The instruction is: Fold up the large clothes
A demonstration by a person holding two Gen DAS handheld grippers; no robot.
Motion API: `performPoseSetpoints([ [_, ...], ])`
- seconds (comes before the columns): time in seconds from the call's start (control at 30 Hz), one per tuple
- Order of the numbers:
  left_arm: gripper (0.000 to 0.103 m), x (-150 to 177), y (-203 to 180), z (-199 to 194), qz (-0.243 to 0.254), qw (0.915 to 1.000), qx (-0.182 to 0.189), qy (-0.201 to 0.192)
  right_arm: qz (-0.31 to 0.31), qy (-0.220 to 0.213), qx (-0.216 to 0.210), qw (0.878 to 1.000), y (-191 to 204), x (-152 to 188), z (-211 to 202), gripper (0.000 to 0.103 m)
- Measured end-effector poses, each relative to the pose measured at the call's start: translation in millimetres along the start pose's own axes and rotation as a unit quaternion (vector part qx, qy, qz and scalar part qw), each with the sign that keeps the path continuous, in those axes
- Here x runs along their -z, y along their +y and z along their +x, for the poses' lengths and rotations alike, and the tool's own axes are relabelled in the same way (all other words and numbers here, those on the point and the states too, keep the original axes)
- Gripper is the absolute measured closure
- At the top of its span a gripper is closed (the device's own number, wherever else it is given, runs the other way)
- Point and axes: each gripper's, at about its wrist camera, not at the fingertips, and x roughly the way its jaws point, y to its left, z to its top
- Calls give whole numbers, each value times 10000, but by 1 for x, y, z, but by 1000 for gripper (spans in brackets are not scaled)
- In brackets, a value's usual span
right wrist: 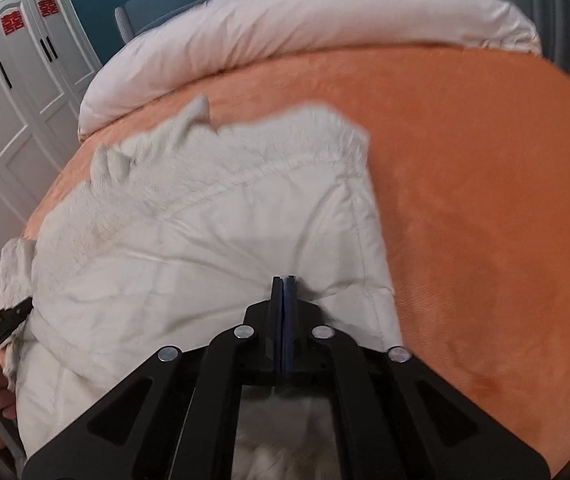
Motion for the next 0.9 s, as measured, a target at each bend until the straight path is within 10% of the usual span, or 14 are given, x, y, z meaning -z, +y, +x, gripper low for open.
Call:
performPoseSetpoints([
  [0.1, 78, 5, 36, -45, -405, 9989, 37, -227, -187, -263, -348, 9989, 28, 19, -43, 101],
  [0.17, 47, 10, 72, -73, -770, 9962, -104, -404, -420, -257, -469, 9977, 48, 38, -57, 100],
  [0.57, 46, 7, 340, -152, -3488, 9220, -1228, -1148, -1193, 245, -714, 9900, 121, 142, -82, 83],
  [0.7, 62, -3, 354, -133, -3580, 9205, -1140, -1072, -1073, 293, -775, 9908, 110, 152, -81, 83],
  [0.77, 99, -13, 343, -132, -3283, 9320, -1129, -1043, -1077, 278, -771, 9908, 110, 154, -79, 83],
  [0.9, 100, -52, 274, -168, -2291, 9579, -856, -1504, -1093, 248, -758, 9908, 110, 159, -78, 83],
])
